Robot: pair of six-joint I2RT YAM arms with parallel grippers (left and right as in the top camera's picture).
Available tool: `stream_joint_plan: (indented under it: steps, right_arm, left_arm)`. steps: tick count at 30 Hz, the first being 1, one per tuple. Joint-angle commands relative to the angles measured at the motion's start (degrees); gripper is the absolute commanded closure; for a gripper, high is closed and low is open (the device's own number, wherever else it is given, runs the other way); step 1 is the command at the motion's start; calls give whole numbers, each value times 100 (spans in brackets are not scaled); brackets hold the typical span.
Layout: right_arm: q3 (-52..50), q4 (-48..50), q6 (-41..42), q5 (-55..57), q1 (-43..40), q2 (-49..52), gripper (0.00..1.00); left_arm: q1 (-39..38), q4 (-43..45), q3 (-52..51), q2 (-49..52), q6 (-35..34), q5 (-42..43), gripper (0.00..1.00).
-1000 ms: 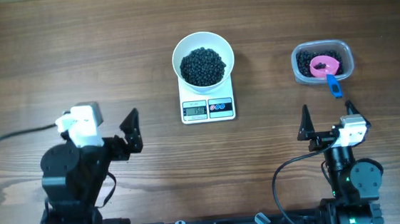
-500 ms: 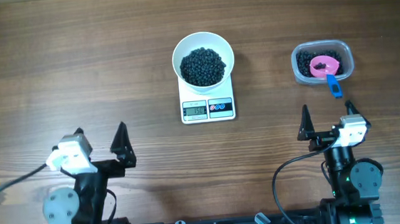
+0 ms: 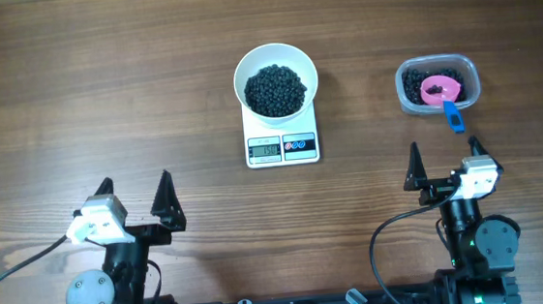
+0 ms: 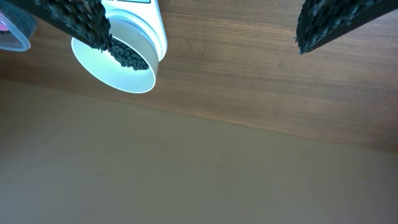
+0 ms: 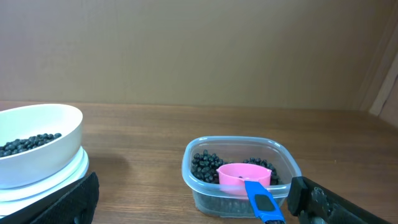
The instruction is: Scoop item into bowl and weigh 150g on scale
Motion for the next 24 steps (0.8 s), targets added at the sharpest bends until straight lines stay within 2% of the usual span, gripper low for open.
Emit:
stream_joint_plan:
  steps: [1,7,24]
  right_arm:
    - [-9,4,63,-48,31,-68,0]
    - [-9,4,63,-48,31,-68,0]
    - [-9,4,61,-48,31,-68,0]
  left_arm:
    - [46,48,-153,-216,-55,92,0]
    - [39,105,-273,-267,-61,284,0]
    - [-219,1558,-1239,-271,-162,328,0]
